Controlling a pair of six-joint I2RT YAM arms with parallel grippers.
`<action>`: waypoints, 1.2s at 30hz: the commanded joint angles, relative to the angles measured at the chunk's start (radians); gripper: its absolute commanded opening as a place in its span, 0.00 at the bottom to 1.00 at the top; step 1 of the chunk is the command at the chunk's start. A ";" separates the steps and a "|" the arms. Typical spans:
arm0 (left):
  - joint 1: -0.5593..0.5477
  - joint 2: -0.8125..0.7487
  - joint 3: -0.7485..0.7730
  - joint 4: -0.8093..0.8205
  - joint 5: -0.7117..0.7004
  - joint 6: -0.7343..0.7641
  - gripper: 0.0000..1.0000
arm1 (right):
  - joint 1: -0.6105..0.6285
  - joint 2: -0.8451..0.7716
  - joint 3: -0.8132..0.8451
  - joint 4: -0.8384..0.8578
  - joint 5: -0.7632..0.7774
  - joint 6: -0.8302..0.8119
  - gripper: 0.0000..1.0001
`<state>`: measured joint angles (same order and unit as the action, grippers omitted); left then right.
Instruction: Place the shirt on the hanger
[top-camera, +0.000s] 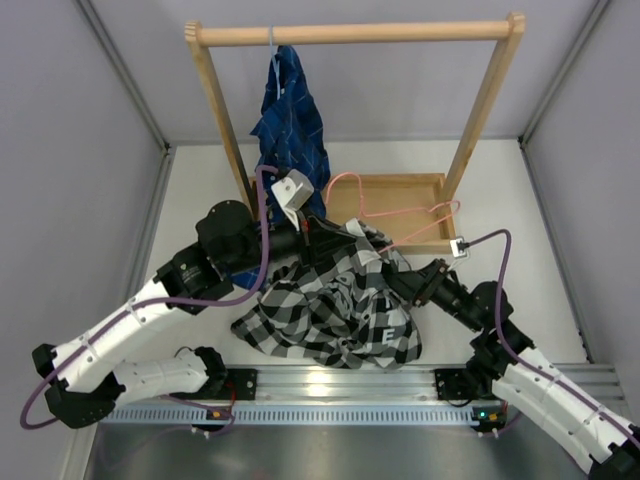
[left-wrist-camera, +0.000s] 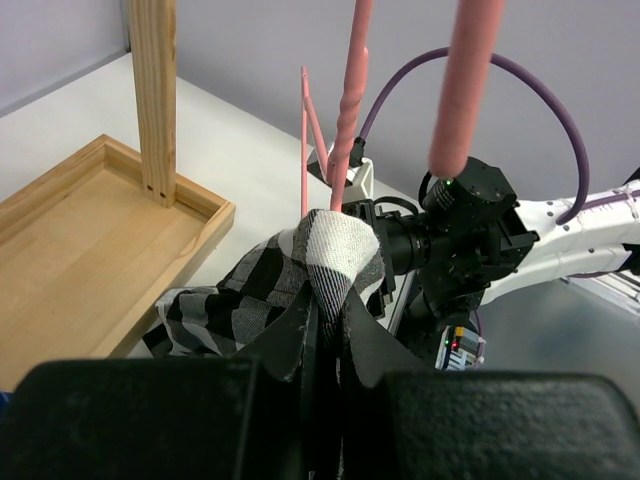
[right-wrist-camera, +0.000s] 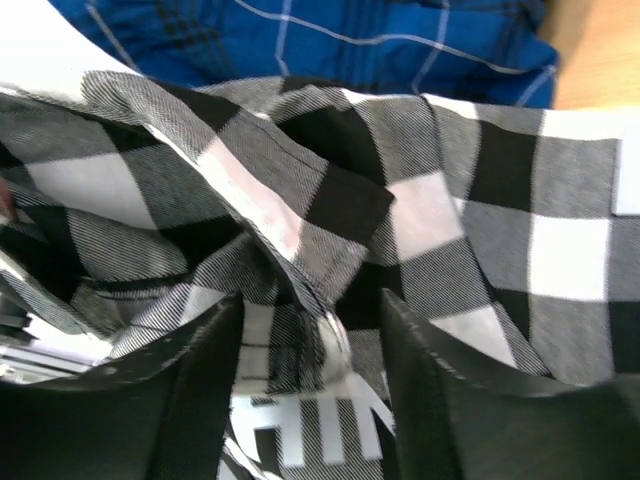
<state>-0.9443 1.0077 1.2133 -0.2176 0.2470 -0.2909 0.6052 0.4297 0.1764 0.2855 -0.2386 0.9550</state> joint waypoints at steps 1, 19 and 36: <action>-0.001 0.003 0.008 0.127 0.011 -0.014 0.00 | -0.012 0.029 0.005 0.221 -0.030 0.027 0.47; -0.001 -0.185 -0.130 -0.046 -0.093 0.208 0.00 | -0.013 0.027 0.369 -0.405 0.465 -0.275 0.00; -0.002 -0.345 -0.276 -0.316 -0.136 0.162 0.00 | -0.113 0.406 0.742 -0.571 0.526 -0.602 0.00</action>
<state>-0.9451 0.7002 0.9199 -0.4202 0.1219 -0.1280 0.5846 0.8150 0.8444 -0.2649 0.1543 0.4664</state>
